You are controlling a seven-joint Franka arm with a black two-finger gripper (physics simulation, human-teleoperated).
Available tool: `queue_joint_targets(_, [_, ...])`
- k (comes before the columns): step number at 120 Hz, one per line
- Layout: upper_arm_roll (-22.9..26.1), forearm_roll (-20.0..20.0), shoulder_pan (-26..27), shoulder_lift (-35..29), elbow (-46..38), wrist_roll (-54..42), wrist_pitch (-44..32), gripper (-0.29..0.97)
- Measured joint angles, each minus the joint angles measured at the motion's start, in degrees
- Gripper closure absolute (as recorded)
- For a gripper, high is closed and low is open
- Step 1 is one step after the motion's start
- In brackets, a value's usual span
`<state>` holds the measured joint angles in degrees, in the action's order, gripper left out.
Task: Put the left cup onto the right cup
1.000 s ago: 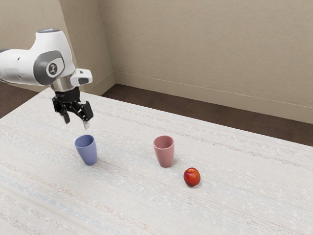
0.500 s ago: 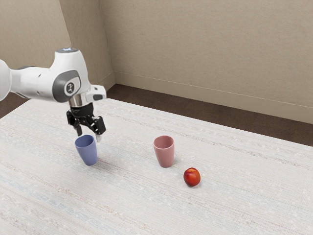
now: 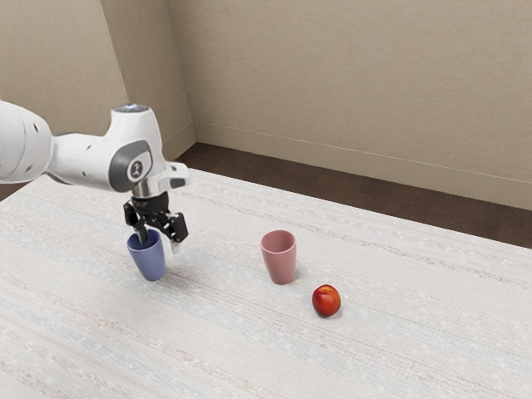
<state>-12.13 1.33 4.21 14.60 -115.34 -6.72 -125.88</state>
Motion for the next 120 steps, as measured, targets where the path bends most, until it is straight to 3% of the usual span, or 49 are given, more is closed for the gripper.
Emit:
queue_joint_targets(30, [0.00,0.14,-0.66,2.45,0.01,0.13,-1.93,0.02])
queue_joint_targets(53, [-0.01,0.06,-0.69,2.32,0.01,0.14,-2.34,0.47])
queue_joint_targets(71, [0.00,-0.02,-0.69,2.21,0.01,0.05,-2.33,0.66])
queue_joint_targets(120, [-0.05,-0.24,-0.69,0.26,-0.51,0.14,-2.01,0.77])
